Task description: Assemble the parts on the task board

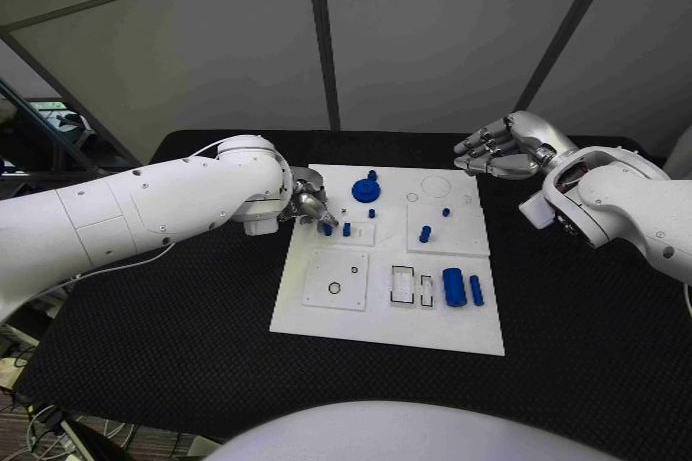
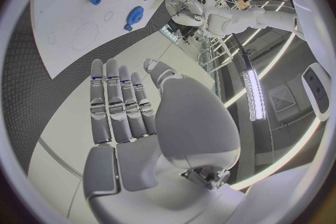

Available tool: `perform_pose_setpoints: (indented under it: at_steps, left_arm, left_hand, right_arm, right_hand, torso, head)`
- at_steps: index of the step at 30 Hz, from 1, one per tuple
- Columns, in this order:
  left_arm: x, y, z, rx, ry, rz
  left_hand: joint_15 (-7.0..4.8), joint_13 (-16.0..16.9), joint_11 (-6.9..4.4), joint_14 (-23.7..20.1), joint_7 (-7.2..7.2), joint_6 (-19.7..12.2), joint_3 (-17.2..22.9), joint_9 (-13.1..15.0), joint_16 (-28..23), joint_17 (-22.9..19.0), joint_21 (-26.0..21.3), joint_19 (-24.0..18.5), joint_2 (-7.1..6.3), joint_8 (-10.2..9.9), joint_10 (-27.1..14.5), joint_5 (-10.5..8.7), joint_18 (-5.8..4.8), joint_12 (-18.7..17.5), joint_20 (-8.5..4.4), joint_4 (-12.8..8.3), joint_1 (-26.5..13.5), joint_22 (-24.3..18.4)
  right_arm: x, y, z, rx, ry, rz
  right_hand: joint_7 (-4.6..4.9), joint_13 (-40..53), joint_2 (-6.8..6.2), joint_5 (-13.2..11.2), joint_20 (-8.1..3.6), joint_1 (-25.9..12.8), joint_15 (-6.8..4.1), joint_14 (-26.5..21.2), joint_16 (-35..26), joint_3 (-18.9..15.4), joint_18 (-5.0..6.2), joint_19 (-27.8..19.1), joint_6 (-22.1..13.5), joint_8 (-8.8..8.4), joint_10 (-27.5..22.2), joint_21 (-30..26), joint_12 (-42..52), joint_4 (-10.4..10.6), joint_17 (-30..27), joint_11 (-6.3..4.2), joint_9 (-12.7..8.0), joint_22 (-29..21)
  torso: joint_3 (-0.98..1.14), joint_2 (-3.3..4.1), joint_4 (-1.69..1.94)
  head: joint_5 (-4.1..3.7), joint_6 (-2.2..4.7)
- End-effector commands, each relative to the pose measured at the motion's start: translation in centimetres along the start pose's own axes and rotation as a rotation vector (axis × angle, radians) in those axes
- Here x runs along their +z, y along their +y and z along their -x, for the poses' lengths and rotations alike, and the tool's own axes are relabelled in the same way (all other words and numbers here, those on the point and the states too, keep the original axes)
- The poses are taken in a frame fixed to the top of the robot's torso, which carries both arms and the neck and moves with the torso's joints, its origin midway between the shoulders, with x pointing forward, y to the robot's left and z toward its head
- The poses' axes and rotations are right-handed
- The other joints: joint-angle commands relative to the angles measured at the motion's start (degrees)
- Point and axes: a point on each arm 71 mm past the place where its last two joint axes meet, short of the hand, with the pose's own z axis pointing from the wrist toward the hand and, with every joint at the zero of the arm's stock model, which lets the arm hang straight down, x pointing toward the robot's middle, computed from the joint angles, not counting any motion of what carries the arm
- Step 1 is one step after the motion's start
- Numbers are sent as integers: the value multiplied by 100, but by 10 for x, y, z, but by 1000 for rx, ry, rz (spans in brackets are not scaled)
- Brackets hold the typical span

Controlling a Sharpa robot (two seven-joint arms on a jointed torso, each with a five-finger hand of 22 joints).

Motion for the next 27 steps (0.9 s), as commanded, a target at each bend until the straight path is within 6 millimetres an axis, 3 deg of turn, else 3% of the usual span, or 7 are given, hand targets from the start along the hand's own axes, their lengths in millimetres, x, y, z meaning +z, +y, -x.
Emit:
perform_pose_setpoints:
  at_steps: [1, 27]
  left_arm:
    - [2, 0, -5, 12, 26, 6]
    - [2, 7, -3, 15, 30, 25]
  left_hand:
    - [-45, 2, 5, 606, 16, 23, -44, -4, 35, 1509, 37, 106, -5, -33, 20, 5, -109, 21, -28, 6, -52, 665]
    - [-62, 77, -22, 606, -19, 99, -204, 12, 35, 1509, 103, 157, 22, -3, 80, 8, -129, 90, -44, 55, -191, 743]
  right_arm:
    - [0, 2, 0, -1, 0, 9]
    - [-1, 1, 1, -2, -1, 8]
  right_hand:
    - [26, -7, 31, 26, -9, -5, 30, -3, -31, -10, 64, 49, 32, -3, 19, -10, 10, -29, -5, 7, 6, -6]
    - [28, -8, 28, 27, -9, -7, 31, -4, -33, -12, 63, 53, 30, -4, 16, -17, 9, -28, -8, 8, 5, -11]
  torso:
    - [4, 1, -8]
    - [-2, 1, 0]
  head:
    - [-5, -12]
    - [-15, -28]
